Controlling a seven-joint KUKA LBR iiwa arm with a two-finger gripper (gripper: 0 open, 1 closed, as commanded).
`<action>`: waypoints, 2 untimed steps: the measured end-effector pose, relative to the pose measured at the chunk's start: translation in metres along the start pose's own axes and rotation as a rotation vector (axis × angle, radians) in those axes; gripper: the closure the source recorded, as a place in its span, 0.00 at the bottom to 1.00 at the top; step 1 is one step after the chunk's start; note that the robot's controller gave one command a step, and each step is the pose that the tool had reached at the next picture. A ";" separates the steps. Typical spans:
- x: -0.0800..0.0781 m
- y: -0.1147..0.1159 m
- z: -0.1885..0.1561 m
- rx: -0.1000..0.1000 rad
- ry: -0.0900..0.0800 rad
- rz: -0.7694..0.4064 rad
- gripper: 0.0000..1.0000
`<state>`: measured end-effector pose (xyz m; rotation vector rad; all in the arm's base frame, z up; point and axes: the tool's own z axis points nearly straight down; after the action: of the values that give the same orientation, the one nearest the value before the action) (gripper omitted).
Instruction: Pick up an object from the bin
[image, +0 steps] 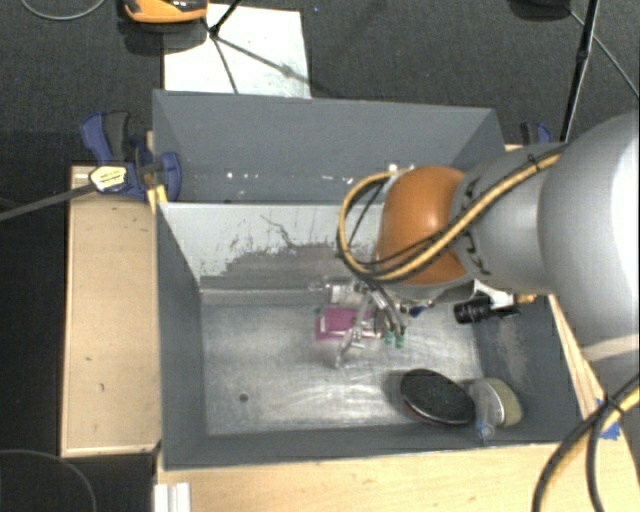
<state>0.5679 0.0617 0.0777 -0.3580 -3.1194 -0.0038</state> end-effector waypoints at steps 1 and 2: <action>0.001 0.000 -0.001 0.002 0.004 -0.001 0.00; -0.003 0.001 -0.003 -0.002 -0.011 0.002 1.00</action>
Offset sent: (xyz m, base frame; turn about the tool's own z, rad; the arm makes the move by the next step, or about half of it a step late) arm 0.0000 0.0000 0.0000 0.0000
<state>0.5708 0.0619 0.0811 -0.3623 -3.1303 -0.0047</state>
